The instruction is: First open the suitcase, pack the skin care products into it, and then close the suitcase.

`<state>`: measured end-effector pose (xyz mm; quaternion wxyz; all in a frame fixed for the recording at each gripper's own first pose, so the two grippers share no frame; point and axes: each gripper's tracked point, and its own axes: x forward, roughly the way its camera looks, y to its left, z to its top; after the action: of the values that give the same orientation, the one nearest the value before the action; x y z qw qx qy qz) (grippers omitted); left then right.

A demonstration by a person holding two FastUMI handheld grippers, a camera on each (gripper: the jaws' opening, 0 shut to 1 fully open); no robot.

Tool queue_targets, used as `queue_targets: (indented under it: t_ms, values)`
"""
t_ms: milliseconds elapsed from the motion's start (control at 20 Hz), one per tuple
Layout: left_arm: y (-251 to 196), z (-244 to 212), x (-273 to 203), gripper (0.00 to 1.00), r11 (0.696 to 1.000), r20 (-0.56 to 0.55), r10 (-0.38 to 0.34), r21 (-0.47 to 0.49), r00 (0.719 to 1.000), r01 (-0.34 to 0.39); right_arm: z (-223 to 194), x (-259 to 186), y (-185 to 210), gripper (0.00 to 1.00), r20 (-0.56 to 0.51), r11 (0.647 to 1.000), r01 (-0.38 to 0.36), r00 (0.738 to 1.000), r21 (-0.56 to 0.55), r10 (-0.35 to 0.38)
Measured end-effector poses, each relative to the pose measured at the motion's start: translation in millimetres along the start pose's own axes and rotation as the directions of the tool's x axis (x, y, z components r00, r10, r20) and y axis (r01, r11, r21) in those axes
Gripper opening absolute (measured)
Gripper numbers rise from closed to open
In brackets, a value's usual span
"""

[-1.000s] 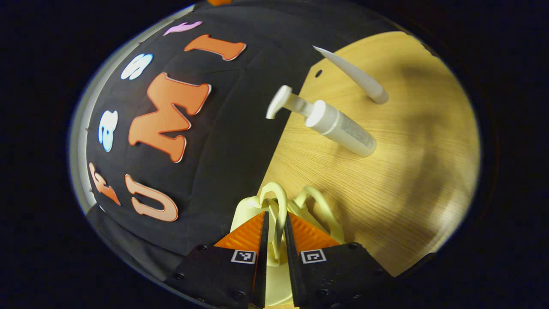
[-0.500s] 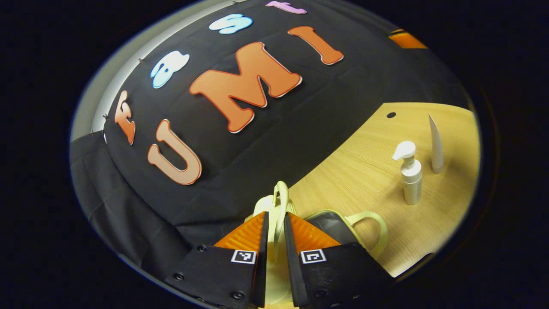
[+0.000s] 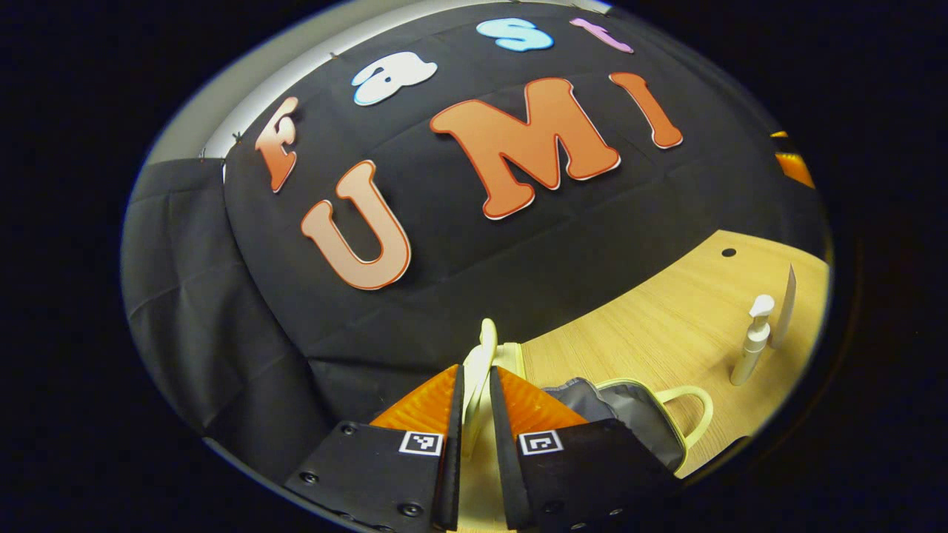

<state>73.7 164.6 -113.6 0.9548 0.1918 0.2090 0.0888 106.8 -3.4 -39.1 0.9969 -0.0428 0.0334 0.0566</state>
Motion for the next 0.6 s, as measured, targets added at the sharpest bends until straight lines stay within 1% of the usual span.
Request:
queue_targets:
  t_ms: [50,150,250,300,350,400,500,600]
  values:
    - [15.5,-6.9,6.1,0.23,0.999,-0.003,0.008,-0.032,1.0,-0.008,0.7,1.9,3.0,0.96,-0.002,1.0,0.001,1.0,-0.002,-0.001]
    - [36.6,-13.3,11.9,0.24,0.995,-0.011,-0.001,-0.095,1.0,0.0,0.4,3.5,8.2,0.96,-0.008,1.0,0.006,1.0,-0.003,-0.006]
    - [58.4,-21.6,22.9,0.24,0.982,-0.014,-0.017,-0.187,1.0,0.014,1.7,5.9,12.4,0.96,-0.009,1.0,0.012,1.0,-0.013,-0.012]
    - [70.4,-32.0,25.2,0.16,0.976,-0.028,-0.009,-0.218,1.0,0.003,2.6,7.4,16.0,0.95,-0.01,1.0,0.015,1.0,-0.022,-0.015]
    - [85.2,-41.3,26.0,0.08,0.974,-0.054,0.005,-0.227,0.999,-0.017,2.1,8.1,17.9,0.95,-0.012,1.0,0.018,1.0,-0.026,-0.019]
    - [101.9,-50.2,31.8,0.08,0.971,-0.068,0.024,-0.235,0.997,-0.039,1.2,10.0,21.0,0.96,-0.016,0.999,0.021,1.0,-0.024,-0.022]
    - [123.8,-71.1,39.2,0.08,0.958,-0.095,0.034,-0.279,0.995,-0.06,1.4,11.6,24.6,0.96,-0.025,1.0,0.025,0.999,-0.019,-0.025]
    - [158.3,-112.8,48.9,0.08,0.926,-0.163,0.039,-0.364,0.986,-0.097,1.0,12.8,28.0,0.95,-0.034,0.999,0.035,0.999,-0.026,-0.036]
